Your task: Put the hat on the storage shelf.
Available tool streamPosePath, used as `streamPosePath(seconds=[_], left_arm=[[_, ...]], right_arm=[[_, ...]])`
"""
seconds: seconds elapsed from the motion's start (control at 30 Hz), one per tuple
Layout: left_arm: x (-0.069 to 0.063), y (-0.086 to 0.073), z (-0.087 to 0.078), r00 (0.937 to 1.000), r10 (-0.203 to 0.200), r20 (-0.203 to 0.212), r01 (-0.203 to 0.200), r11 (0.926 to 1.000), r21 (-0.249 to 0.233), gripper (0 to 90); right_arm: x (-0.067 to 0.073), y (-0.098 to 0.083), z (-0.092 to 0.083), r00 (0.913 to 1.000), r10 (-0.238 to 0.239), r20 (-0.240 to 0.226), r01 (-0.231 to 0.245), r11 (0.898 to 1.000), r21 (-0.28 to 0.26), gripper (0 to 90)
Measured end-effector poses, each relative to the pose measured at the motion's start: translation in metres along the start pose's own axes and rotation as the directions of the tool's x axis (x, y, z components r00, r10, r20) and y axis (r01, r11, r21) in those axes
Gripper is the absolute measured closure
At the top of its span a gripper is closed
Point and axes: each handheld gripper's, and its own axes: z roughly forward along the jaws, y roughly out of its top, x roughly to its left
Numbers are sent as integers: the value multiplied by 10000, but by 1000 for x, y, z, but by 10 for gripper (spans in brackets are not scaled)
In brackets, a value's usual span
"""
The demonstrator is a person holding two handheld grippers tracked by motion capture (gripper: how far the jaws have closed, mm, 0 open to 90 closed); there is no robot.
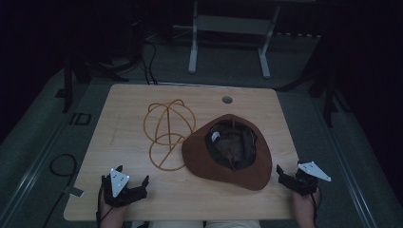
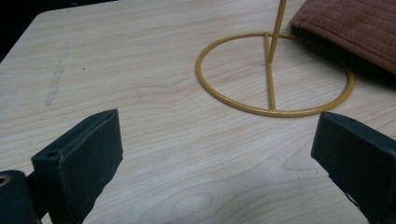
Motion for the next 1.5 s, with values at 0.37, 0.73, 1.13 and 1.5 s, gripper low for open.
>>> streamPosePath(seconds=[0.37, 0.73, 1.13, 1.5], left_arm=[[-2, 3, 0, 9988, -461, 183, 463, 9989, -69, 26], [-15, 7, -1, 9948, -159, 1003, 189, 9994, -290, 27], [-37, 13, -5, 9816, 949, 1659, -961, 9954, -7, 51], [-40, 11, 0, 9741, 641, 2167, -862, 9918, 943, 51]], right_arm=[[-1, 0, -2, 9986, 273, -450, -234, 9961, 848, 130], [8, 51, -36, 9897, 584, -1304, -550, 9980, 300, 139], [31, 95, -19, 9773, -180, -2113, 167, 9998, -83, 162], [50, 114, 27, 9742, -328, -2231, 497, 9963, 708, 222]])
